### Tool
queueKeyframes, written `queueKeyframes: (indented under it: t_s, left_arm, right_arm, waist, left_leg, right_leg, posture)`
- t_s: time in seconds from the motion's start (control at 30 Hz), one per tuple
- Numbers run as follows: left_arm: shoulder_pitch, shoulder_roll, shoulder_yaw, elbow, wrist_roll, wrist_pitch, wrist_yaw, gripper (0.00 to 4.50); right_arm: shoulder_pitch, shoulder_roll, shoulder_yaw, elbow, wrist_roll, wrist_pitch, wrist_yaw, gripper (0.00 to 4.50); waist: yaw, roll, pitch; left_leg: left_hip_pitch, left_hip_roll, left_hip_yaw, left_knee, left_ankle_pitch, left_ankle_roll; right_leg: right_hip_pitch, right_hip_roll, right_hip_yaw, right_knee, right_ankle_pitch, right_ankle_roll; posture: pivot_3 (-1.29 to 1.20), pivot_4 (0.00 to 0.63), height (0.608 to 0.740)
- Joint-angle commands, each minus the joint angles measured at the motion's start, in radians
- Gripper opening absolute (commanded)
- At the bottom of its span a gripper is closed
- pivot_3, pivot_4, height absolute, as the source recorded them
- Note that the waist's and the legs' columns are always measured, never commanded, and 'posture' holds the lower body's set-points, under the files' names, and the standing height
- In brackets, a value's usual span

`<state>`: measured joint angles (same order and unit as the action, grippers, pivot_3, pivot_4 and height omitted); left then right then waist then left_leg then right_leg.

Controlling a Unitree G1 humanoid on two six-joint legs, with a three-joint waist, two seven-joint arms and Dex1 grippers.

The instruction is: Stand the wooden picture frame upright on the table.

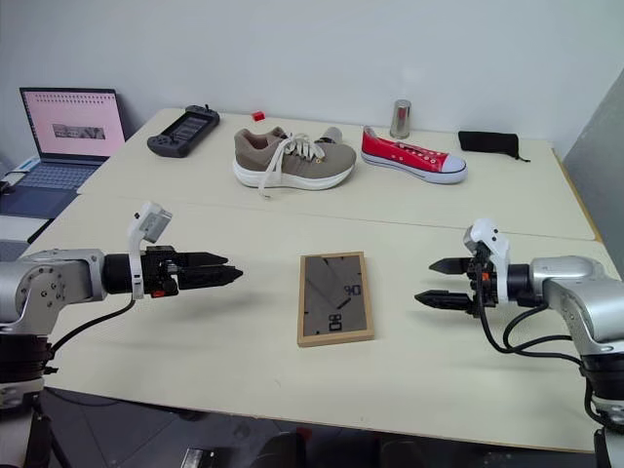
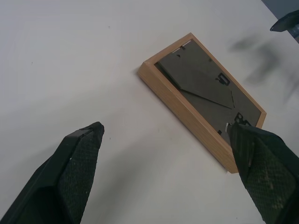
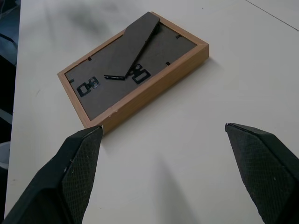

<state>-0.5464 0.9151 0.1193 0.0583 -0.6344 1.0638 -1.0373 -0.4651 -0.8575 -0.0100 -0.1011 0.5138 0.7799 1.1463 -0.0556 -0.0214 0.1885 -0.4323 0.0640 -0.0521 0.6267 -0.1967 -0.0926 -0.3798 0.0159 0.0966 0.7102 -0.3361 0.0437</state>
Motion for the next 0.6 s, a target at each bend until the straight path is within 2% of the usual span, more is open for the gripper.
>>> queueKeyframes:
  t_s: [0.03, 0.2, 0.6]
  left_arm:
    - [-0.006, 0.004, 0.010, -0.034, -0.015, 0.009, 0.000, 4.50]
    - [0.013, 0.022, -0.009, -0.070, -0.023, 0.022, -0.025, 4.50]
    - [0.016, -0.017, -0.044, -0.070, -0.012, 0.009, -0.004, 4.50]
  right_arm:
    - [-0.010, -0.005, -0.019, -0.015, 0.009, 0.001, -0.013, 4.44]
    - [0.004, -0.015, -0.020, -0.034, 0.020, 0.010, -0.008, 4.44]
    - [0.023, -0.009, -0.007, -0.028, 0.004, -0.003, -0.033, 4.44]
  waist:
    - [0.000, 0.000, 0.000]
    - [-0.001, 0.000, 0.000]
    - [-0.001, 0.000, 0.000]
  left_leg:
    - [0.000, 0.000, 0.000, 0.000, 0.000, 0.000]
    - [0.000, 0.000, 0.000, 0.000, 0.000, 0.000]
    - [0.000, 0.000, 0.000, 0.000, 0.000, 0.000]
  right_leg:
    - [0.000, 0.000, 0.000, 0.000, 0.000, 0.000]
    - [0.000, 0.000, 0.000, 0.000, 0.000, 0.000]
    - [0.000, 0.000, 0.000, 0.000, 0.000, 0.000]
  posture:
    - [0.00, 0.150, 0.740]
    - [0.00, 0.150, 0.740]
    - [0.00, 0.150, 0.740]
